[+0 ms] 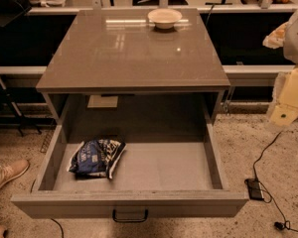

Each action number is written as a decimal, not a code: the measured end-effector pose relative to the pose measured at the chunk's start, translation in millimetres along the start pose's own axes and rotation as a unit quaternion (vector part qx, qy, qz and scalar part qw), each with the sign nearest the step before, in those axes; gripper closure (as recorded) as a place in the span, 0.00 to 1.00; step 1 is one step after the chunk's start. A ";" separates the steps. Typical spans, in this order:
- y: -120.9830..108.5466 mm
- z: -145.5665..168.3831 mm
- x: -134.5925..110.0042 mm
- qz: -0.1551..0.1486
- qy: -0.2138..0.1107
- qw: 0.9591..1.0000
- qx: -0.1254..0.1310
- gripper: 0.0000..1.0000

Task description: Pick blue chip bag from top drawer and place on counter

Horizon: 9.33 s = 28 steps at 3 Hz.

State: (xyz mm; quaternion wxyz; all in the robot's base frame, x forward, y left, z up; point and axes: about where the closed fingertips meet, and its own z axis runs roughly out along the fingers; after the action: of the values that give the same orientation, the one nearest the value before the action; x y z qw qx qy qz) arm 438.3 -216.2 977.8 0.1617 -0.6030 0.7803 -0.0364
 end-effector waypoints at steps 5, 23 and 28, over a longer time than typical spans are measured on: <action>19.9 130.3 -67.8 0.181 -0.312 0.926 -0.112 0.00; 44.7 336.0 -258.5 0.161 -0.468 0.857 -0.148 1.00; -39.6 129.3 -143.6 0.091 -0.593 0.800 -0.023 1.00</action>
Offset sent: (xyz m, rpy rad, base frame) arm 0.0146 -0.0001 -0.0547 0.3531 0.1028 -0.0455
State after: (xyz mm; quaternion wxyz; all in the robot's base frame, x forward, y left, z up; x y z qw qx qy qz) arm 545.0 -72.2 895.6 0.5815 -0.4364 0.5842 0.3607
